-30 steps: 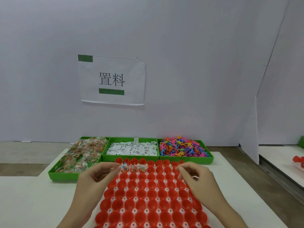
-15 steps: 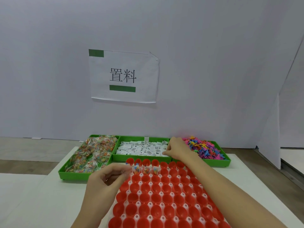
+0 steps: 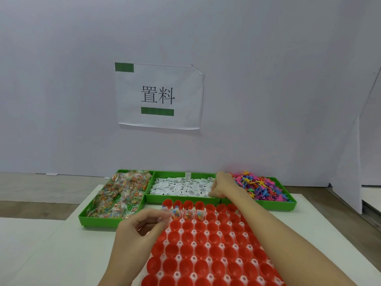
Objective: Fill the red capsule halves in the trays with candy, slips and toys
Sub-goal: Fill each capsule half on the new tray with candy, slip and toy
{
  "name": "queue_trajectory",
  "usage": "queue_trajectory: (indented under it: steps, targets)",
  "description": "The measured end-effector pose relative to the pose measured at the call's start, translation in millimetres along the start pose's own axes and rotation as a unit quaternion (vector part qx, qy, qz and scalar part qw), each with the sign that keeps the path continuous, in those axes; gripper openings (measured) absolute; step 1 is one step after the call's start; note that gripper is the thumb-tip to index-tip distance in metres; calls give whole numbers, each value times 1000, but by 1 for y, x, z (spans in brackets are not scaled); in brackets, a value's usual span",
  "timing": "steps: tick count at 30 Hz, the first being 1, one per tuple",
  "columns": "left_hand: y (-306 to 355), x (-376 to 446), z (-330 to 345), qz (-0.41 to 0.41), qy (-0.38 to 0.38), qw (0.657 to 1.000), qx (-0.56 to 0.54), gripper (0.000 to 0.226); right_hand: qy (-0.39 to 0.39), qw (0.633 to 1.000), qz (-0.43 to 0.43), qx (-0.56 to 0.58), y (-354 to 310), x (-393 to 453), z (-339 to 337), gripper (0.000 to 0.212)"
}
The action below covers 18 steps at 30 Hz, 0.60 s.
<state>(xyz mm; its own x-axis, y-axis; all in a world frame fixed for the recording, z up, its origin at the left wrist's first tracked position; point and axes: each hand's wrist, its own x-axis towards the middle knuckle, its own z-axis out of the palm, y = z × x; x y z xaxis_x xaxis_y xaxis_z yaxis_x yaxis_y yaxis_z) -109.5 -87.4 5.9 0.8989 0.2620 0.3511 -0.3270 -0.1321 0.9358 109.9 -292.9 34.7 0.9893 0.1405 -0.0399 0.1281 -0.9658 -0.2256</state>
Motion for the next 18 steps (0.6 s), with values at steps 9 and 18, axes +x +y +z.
queue_trajectory:
  steps: [9,18]
  targets:
    - [9,-6,-2,-23,-15,1000,-3,21,83,984,-79,137,23,-25,0,15]
    - [8,-6,-2,-7,-20,1000,7,23,156,965,-93,190,30,-40,5,11]
